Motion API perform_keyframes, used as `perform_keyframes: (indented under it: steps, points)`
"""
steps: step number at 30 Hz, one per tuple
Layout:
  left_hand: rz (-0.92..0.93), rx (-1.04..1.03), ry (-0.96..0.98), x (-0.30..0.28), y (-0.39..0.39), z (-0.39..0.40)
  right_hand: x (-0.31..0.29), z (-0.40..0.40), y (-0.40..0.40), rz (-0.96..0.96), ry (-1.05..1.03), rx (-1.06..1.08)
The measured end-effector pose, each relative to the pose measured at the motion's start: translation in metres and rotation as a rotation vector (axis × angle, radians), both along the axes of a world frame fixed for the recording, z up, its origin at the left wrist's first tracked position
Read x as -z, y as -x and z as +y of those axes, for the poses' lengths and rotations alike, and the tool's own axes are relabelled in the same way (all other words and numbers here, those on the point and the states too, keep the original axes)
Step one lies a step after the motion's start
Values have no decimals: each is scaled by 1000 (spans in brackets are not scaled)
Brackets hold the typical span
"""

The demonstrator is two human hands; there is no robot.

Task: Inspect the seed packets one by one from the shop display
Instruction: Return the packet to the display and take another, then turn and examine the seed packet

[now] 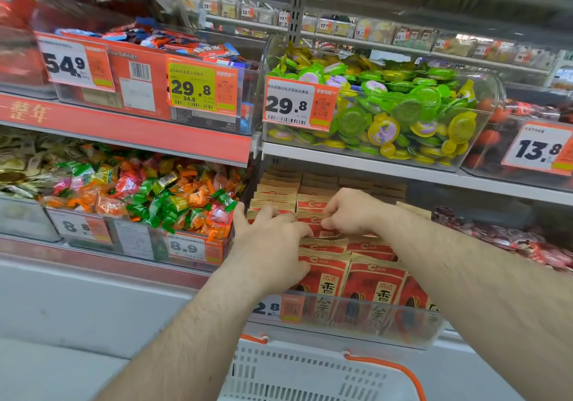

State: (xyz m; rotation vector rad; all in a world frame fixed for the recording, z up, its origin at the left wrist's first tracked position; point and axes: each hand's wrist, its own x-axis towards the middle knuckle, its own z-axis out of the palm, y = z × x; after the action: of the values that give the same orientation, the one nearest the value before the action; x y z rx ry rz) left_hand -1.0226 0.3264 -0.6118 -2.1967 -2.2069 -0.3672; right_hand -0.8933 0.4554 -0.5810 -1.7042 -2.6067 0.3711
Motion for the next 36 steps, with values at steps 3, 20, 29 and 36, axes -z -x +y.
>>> perform_keyframes:
  steps: [3,20,29,36]
  points:
    - [-10,3,5,-1,0,1,-1,-1,0,52,-79,-2]
    - [-320,-57,-325,-8,-1,-20,-35,-68,-40,869,-663,93]
    - [-521,-9,-421,-13,-12,-49,-32,-100,-33,1010,-256,26]
    - [-1354,22,-68,-3,-20,-72,-4,-133,-39,669,-1,-126]
